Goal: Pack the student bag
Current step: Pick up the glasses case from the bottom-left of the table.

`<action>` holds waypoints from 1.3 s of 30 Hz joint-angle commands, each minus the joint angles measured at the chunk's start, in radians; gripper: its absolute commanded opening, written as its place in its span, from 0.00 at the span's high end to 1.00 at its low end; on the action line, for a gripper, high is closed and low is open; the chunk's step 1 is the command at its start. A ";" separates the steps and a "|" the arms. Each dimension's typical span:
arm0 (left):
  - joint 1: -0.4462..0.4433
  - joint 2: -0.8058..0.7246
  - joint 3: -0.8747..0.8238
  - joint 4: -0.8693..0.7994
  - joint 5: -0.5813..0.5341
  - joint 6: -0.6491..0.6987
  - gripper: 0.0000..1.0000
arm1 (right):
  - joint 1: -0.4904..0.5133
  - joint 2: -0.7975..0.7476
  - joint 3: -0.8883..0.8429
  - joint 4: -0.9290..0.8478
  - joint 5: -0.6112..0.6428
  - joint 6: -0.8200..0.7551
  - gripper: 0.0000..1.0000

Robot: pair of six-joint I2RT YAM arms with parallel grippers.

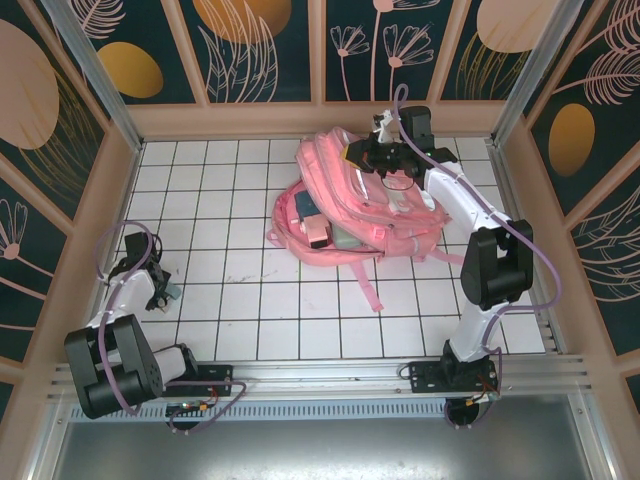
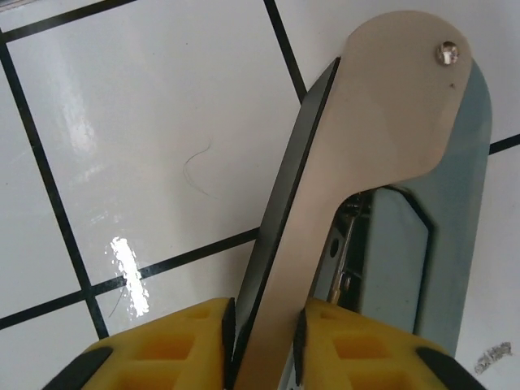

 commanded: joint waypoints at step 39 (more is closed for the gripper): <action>-0.607 0.334 0.633 0.123 0.267 0.420 1.00 | -0.114 -0.046 0.158 -0.025 -0.168 -0.066 1.00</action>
